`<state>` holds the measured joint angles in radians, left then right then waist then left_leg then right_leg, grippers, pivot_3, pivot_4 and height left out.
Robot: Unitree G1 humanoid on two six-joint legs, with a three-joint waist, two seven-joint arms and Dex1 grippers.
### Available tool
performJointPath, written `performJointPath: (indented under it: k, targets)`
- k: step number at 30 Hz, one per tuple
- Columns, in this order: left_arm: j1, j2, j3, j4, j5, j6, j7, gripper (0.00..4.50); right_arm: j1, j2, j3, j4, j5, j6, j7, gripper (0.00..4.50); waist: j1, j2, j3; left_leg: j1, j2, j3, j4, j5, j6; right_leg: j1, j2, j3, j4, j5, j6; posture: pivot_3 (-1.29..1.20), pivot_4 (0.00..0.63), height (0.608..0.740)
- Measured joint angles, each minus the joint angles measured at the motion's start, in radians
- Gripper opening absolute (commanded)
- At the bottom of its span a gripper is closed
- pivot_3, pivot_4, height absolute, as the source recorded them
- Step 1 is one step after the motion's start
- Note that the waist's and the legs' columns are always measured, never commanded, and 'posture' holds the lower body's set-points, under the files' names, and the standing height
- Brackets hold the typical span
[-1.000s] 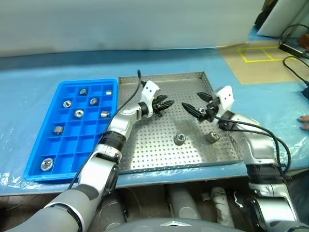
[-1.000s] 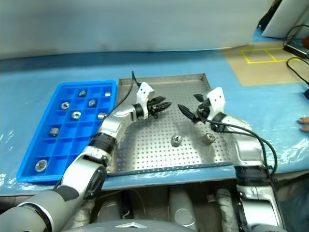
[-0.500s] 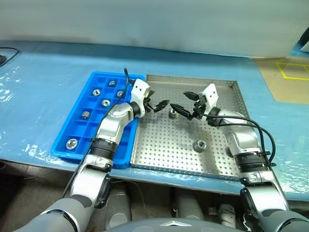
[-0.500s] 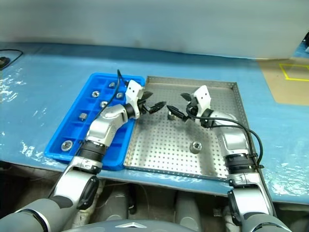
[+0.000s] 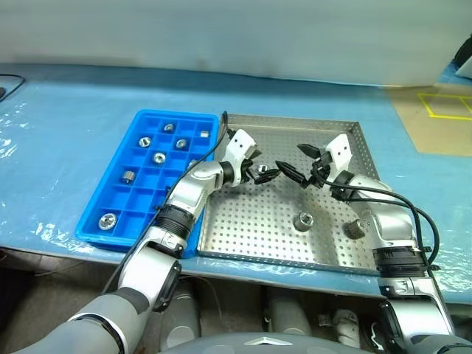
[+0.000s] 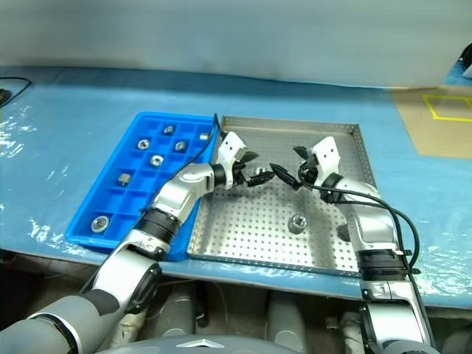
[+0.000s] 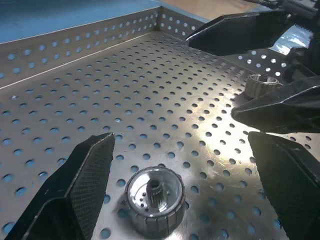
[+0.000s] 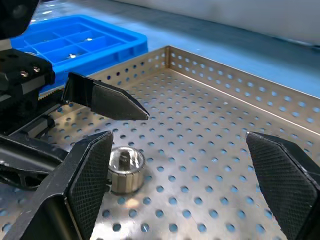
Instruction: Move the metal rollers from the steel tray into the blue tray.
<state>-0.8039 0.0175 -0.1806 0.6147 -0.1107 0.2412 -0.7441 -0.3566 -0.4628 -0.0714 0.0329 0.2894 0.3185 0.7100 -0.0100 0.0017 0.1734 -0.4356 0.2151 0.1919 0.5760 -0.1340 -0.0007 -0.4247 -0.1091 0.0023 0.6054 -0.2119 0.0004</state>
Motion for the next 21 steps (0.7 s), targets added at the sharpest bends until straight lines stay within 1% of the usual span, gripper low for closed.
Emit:
performJointPath:
  k: [1, 4, 5, 8, 10, 13, 16, 18, 19, 21]
  targets:
    - [-0.009, -0.001, -0.005, 0.036, 0.016, -0.021, 0.01, 4.48, 0.016, -0.001, -0.004, -0.018, 0.003, 0.006, -0.008, 4.5, -0.005, 0.0, 0.0, 0.0, 0.0, 0.0, 0.0, 0.0, 0.0, 0.0, 0.0, 0.0, 0.0, 0.0, 0.0, -0.47, 0.15, 0.74]
    - [-0.037, -0.008, -0.025, 0.166, 0.083, -0.089, 0.088, 3.84, 0.056, -0.005, -0.018, -0.062, 0.009, 0.027, -0.03, 4.5, -0.023, 0.0, 0.0, 0.001, 0.0, 0.001, 0.0, 0.0, 0.0, 0.0, 0.0, 0.001, 0.0, 0.0, 0.001, -0.49, 0.15, 0.74]
    - [-0.055, -0.014, -0.022, 0.208, 0.094, -0.107, 0.119, 3.59, 0.063, -0.005, -0.025, -0.074, 0.011, 0.035, -0.037, 4.5, -0.03, 0.0, 0.0, 0.001, 0.0, 0.001, 0.0, 0.0, 0.0, 0.0, 0.0, 0.001, 0.0, 0.0, 0.001, -0.49, 0.15, 0.74]
    - [-0.072, -0.018, -0.013, 0.272, 0.111, -0.139, 0.169, 2.51, 0.07, -0.014, -0.035, -0.093, 0.02, 0.042, -0.043, 4.5, -0.044, 0.0, 0.0, 0.001, 0.0, 0.001, 0.0, 0.0, 0.0, 0.0, 0.0, 0.001, 0.0, 0.0, 0.002, -0.49, 0.15, 0.74]
    - [-0.078, -0.017, -0.002, 0.29, 0.112, -0.151, 0.183, 1.97, 0.07, -0.016, -0.035, -0.095, 0.023, 0.044, -0.048, 4.5, -0.052, 0.0, 0.0, 0.001, 0.0, 0.001, 0.0, 0.0, 0.0, 0.0, 0.0, 0.001, 0.0, 0.0, 0.002, -0.46, 0.15, 0.74]
    - [-0.074, -0.019, 0.023, 0.284, 0.096, -0.152, 0.178, 1.96, 0.063, -0.015, -0.033, -0.09, 0.024, 0.045, -0.046, 4.5, -0.058, 0.0, 0.0, 0.0, -0.001, 0.001, 0.0, -0.001, 0.0, -0.001, 0.0, 0.001, -0.001, 0.0, 0.002, -0.42, 0.15, 0.74]
    - [-0.042, -0.02, 0.065, 0.197, 0.044, -0.142, 0.143, 1.96, 0.021, -0.011, -0.021, -0.061, 0.024, 0.044, -0.03, 4.5, -0.057, 0.0, 0.0, -0.003, 0.0, 0.001, 0.0, 0.0, 0.0, -0.004, 0.0, 0.001, 0.0, 0.0, 0.001, -0.3, 0.15, 0.74]
    - [-0.01, -0.02, 0.099, 0.105, 0.008, -0.133, 0.148, 1.96, -0.027, 0.0, -0.001, -0.023, 0.024, 0.035, -0.011, 4.5, -0.052, 0.0, 0.0, -0.004, 0.0, 0.001, -0.001, 0.001, 0.002, -0.005, 0.0, 0.0, 0.0, 0.0, 0.001, -0.26, 0.15, 0.74]
    - [0.008, -0.019, 0.119, 0.05, -0.013, -0.12, 0.159, 1.96, -0.051, 0.008, 0.014, 0.004, 0.022, 0.026, 0.002, 4.5, -0.049, 0.0, 0.0, -0.004, 0.0, 0.001, -0.001, 0.001, 0.002, -0.005, 0.0, 0.0, 0.0, 0.0, 0.001, -0.2, 0.15, 0.74]
    - [0.065, -0.015, 0.155, -0.093, -0.053, -0.086, 0.186, 1.96, -0.108, 0.032, 0.043, 0.078, 0.015, 0.002, 0.033, 4.5, -0.042, -0.001, 0.0, -0.004, 0.001, 0.001, -0.001, 0.001, 0.003, -0.006, 0.0, 0.0, 0.0, 0.0, 0.001, -0.12, 0.15, 0.74]
